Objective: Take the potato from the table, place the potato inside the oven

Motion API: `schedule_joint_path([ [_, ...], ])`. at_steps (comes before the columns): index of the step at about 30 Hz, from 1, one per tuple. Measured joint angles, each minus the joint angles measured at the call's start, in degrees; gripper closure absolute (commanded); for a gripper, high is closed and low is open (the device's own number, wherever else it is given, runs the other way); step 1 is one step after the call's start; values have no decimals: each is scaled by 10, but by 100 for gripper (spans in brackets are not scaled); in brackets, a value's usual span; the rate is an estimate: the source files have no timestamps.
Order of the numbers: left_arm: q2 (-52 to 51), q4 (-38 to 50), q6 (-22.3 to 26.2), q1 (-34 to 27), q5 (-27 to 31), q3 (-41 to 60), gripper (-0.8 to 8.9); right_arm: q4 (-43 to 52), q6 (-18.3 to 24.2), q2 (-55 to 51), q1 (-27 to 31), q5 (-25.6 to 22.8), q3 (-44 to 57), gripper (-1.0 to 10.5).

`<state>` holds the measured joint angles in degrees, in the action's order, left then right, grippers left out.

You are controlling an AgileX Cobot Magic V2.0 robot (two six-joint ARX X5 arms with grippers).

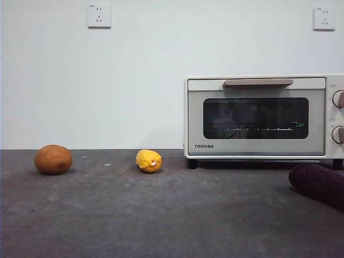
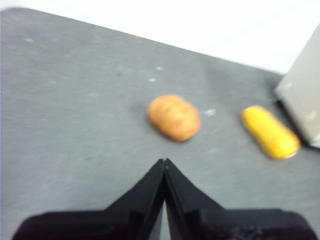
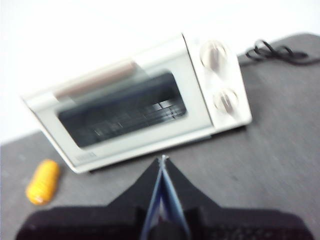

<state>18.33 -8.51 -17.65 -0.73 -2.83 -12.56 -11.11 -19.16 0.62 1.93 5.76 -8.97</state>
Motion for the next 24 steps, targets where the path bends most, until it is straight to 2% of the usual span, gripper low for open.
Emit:
schedule_joint_path([
  [3,95,0,-24,0,-66,-87,819,-20,-14,0,0,29,-47,945],
  [8,221,6,-35,0,-165,-211,818,-86,-31,0,0,78,-110,945],
  [14,353,3,-51,5,-286,-355,818,-240,-77,0,0,87,-178,945],
  [19,437,-3,-59,31,-351,-465,818,-328,-96,0,0,92,-209,945],
  [24,509,-63,-60,76,-369,-569,818,-330,-106,0,0,97,-253,946],
])
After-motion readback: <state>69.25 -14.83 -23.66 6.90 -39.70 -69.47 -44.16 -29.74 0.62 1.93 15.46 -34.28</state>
